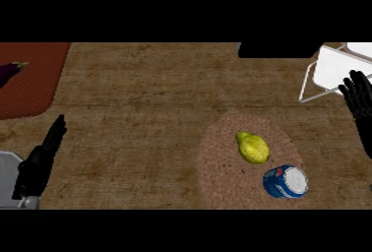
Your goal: Pick the pear from the placemat and place it in the tiered shelf
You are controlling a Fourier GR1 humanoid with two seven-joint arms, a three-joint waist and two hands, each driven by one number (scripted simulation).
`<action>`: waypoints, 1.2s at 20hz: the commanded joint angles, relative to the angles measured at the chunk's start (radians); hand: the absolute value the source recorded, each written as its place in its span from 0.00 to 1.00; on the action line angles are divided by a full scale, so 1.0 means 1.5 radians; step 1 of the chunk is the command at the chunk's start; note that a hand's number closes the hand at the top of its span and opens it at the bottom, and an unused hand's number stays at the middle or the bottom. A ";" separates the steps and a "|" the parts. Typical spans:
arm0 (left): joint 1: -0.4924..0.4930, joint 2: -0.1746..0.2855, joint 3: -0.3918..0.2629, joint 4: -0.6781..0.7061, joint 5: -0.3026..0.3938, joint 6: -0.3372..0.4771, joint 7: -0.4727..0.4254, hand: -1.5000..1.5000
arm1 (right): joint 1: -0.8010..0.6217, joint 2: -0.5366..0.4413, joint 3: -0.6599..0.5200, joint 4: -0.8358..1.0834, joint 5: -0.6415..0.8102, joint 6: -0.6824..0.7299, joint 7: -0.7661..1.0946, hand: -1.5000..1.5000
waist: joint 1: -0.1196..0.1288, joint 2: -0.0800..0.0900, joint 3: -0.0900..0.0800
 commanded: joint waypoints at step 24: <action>-0.131 -0.048 -0.033 -0.143 0.062 -0.049 0.143 0.50 | -0.269 0.011 0.072 0.497 -0.423 0.845 0.100 0.00 | 0.052 0.019 0.010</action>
